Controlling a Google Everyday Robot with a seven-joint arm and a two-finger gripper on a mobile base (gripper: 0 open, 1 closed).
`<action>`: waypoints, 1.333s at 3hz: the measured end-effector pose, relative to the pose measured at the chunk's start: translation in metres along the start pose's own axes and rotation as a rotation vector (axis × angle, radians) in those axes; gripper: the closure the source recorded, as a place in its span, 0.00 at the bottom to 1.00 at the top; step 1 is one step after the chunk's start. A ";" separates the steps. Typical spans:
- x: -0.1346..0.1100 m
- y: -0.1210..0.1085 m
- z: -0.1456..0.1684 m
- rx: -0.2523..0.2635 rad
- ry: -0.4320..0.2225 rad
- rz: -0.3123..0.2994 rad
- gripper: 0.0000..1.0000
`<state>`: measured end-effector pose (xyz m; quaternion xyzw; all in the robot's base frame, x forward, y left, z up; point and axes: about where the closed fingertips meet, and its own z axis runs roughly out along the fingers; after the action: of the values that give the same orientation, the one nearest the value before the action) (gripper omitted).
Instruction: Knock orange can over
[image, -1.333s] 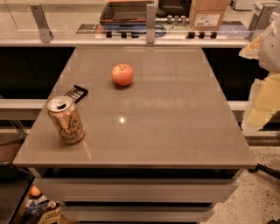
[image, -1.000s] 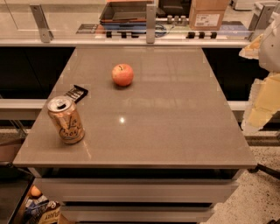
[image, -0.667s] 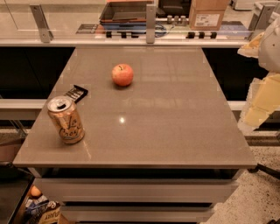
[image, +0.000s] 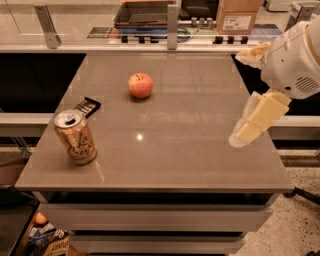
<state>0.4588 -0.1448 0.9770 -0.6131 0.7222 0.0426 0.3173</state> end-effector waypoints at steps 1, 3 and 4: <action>-0.034 0.008 0.027 -0.040 -0.163 -0.030 0.00; -0.073 0.036 0.069 -0.110 -0.399 -0.015 0.00; -0.098 0.055 0.087 -0.145 -0.523 -0.005 0.00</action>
Offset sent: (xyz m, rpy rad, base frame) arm 0.0053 0.1112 -0.0322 0.4237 -0.0070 0.2448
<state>0.4488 -0.0081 0.9396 -0.6041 0.6091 0.2504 0.4486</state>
